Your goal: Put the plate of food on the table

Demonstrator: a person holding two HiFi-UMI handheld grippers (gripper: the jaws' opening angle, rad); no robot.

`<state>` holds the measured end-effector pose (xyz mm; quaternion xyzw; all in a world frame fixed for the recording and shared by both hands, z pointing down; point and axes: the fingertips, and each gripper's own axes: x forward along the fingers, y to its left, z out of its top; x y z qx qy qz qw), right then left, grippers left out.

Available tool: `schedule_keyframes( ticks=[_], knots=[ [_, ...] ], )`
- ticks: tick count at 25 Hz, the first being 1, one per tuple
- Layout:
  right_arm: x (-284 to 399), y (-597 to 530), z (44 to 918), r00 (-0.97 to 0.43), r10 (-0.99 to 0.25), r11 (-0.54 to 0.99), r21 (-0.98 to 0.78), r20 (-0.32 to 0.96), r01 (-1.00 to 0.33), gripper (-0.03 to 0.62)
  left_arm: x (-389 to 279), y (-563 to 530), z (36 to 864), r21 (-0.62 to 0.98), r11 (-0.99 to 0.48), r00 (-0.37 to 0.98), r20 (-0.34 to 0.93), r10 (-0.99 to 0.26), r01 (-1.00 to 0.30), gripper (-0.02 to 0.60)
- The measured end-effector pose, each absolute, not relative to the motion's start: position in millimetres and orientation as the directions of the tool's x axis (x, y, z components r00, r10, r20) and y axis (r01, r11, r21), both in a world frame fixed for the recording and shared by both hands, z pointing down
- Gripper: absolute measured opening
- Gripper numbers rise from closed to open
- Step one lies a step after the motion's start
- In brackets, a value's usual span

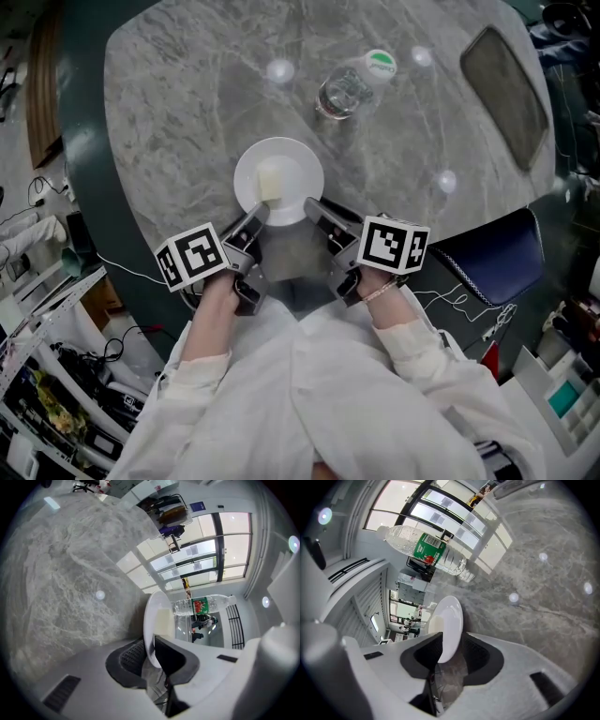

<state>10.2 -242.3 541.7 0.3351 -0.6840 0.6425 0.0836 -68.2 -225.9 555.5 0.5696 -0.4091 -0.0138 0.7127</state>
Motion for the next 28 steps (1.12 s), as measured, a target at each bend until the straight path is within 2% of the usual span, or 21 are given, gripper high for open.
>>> schedule_keyframes(
  ticks=[3, 7, 16, 28],
  knots=[
    [11.2, -243.3, 539.7, -0.761, -0.36, -0.054, -0.826, 0.54, -0.561, 0.089, -66.1, -224.6, 554.0, 0.805, 0.314, 0.664, 0.593, -0.454, -0.504, 0.054],
    [12.8, -246.1, 536.3, -0.764, -0.368, -0.041, -0.83, 0.53, -0.556, 0.089, -60.4, -223.7, 549.4, 0.777, 0.227, 0.667, 0.623, -0.409, -0.587, 0.112],
    [16.3, -254.3, 537.8, -0.746, -0.405, -0.071, -0.832, 0.529, -0.551, 0.089, -54.8, -217.2, 545.6, 0.793, 0.205, 0.714, 0.607, -0.349, -0.574, 0.169],
    [18.7, -250.9, 543.0, -0.717, -0.406, -0.085, -0.804, 0.567, -0.588, 0.089, -66.6, -206.2, 543.6, 0.801, 0.244, 0.724, 0.598, -0.344, -0.547, 0.173]
  ],
)
